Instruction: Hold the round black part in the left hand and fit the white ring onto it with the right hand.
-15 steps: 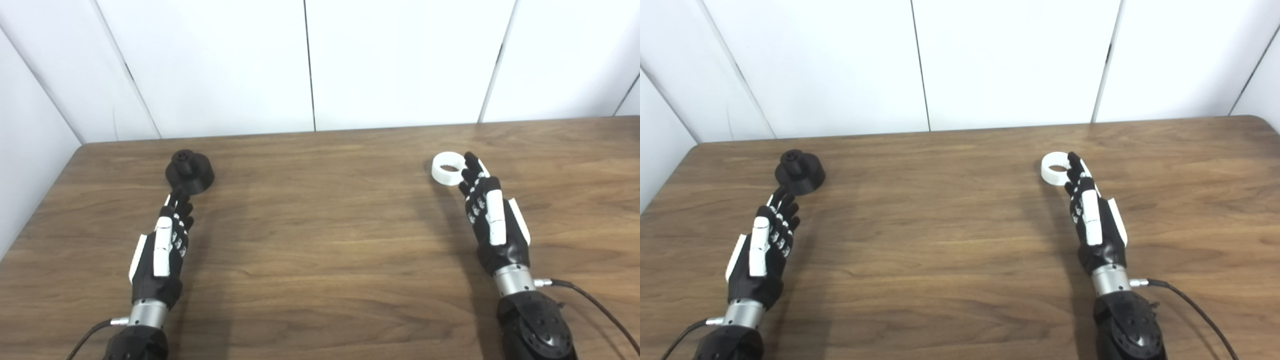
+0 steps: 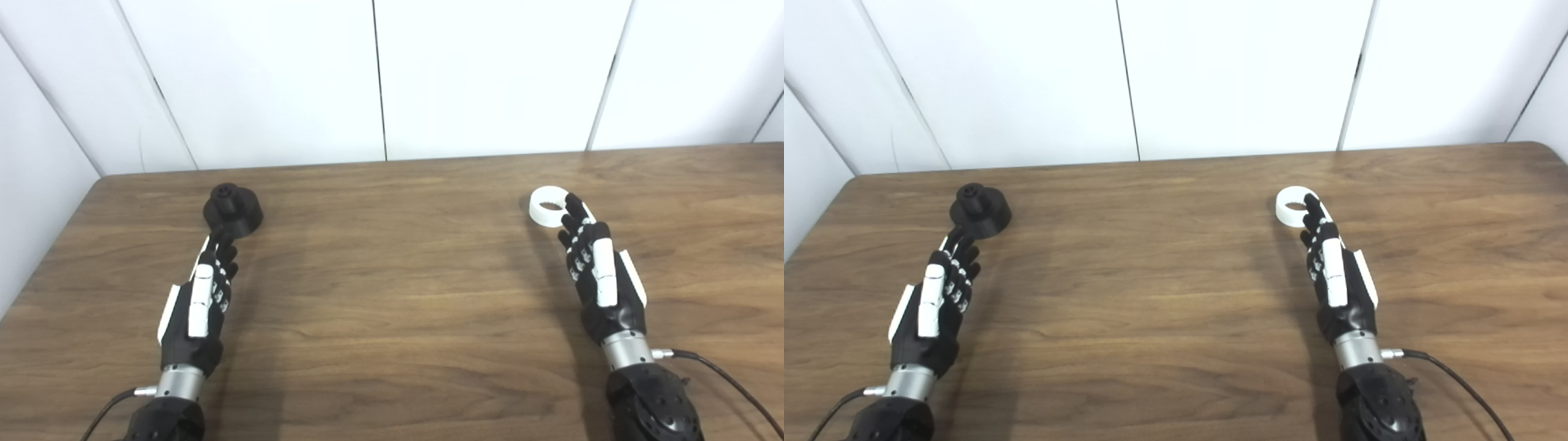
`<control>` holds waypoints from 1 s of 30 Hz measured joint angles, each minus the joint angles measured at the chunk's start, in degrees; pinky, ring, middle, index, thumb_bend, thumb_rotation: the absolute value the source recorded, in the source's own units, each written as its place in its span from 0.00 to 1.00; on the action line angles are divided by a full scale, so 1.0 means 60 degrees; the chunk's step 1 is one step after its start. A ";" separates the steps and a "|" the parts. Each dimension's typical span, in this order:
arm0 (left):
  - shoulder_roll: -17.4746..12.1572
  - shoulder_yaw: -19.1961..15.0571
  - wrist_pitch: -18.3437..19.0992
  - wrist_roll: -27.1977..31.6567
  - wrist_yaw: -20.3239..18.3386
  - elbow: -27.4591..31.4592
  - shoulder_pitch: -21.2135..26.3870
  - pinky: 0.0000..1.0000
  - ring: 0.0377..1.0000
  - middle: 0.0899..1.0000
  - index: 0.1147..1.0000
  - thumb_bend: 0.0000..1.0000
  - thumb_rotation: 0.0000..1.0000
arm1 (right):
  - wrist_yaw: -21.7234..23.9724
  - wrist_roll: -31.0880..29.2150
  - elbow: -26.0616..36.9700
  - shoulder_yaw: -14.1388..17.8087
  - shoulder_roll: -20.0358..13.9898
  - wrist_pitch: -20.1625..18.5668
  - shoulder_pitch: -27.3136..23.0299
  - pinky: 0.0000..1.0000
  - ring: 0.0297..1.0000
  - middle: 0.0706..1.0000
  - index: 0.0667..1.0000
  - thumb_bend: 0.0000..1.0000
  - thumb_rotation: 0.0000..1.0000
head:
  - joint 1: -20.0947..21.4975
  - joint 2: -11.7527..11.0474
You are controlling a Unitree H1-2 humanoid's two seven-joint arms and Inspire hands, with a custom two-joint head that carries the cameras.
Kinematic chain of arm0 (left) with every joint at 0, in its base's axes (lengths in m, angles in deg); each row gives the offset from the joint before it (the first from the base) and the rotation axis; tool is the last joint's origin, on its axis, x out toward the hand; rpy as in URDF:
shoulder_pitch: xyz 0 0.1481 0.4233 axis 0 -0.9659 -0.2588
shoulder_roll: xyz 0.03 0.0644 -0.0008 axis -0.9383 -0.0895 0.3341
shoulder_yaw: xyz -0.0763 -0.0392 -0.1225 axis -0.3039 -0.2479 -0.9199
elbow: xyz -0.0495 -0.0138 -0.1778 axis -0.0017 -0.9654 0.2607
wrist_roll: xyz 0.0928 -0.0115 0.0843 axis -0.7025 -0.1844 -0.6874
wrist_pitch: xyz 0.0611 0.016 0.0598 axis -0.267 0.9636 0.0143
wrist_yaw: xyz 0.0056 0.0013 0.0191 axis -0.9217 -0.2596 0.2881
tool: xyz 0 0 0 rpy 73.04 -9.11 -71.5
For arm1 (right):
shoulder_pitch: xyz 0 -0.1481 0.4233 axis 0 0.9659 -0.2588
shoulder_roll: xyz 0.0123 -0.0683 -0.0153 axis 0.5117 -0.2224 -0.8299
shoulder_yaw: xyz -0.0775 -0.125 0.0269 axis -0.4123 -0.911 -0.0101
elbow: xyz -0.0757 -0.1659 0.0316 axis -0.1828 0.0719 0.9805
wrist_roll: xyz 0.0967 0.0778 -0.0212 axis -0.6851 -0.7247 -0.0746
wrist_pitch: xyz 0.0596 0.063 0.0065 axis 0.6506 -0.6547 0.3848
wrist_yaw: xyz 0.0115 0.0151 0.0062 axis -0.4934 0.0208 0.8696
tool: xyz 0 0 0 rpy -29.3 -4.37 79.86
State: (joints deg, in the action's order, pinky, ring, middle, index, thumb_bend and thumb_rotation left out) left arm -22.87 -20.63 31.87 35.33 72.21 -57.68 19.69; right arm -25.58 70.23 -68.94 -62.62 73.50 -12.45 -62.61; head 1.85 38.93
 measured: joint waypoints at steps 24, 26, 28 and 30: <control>-0.1163 0.0091 0.0583 -0.3072 0.0825 0.0036 0.0496 0.96 0.97 0.96 0.93 0.68 0.51 | 0.0022 -0.0105 0.0018 -0.0009 -0.0097 -0.0092 0.0007 1.00 1.00 1.00 0.95 0.60 0.96 | -0.0659 -0.0161; -0.1434 0.0088 0.0729 -0.3397 0.0923 0.0036 0.0682 0.95 0.96 0.95 0.92 0.71 0.47 | 0.0042 -0.0140 0.0014 -0.0010 -0.0112 -0.0119 0.0004 1.00 1.00 1.00 0.95 0.60 0.97 | -0.0688 -0.0190; -0.1606 0.0089 0.0751 -0.3611 0.0967 0.0025 0.0850 0.94 0.96 0.95 0.91 0.77 0.44 | 0.0056 -0.0162 0.0010 -0.0011 -0.0124 -0.0129 0.0004 1.00 1.00 1.00 0.95 0.59 0.97 | -0.0717 -0.0205; -0.1726 0.0076 0.0890 -0.3799 0.1043 -0.0057 0.1143 0.91 0.97 0.95 0.91 0.85 0.40 | 0.0062 -0.0172 0.0002 -0.0020 -0.0135 -0.0127 0.0003 1.00 1.00 1.00 0.95 0.57 0.98 | -0.0718 -0.0205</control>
State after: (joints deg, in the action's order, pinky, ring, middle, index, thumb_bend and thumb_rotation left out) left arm -33.23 -20.17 37.21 12.54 78.47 -58.03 26.54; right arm -25.21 69.20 -68.93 -62.74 72.69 -13.21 -62.59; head -2.46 37.71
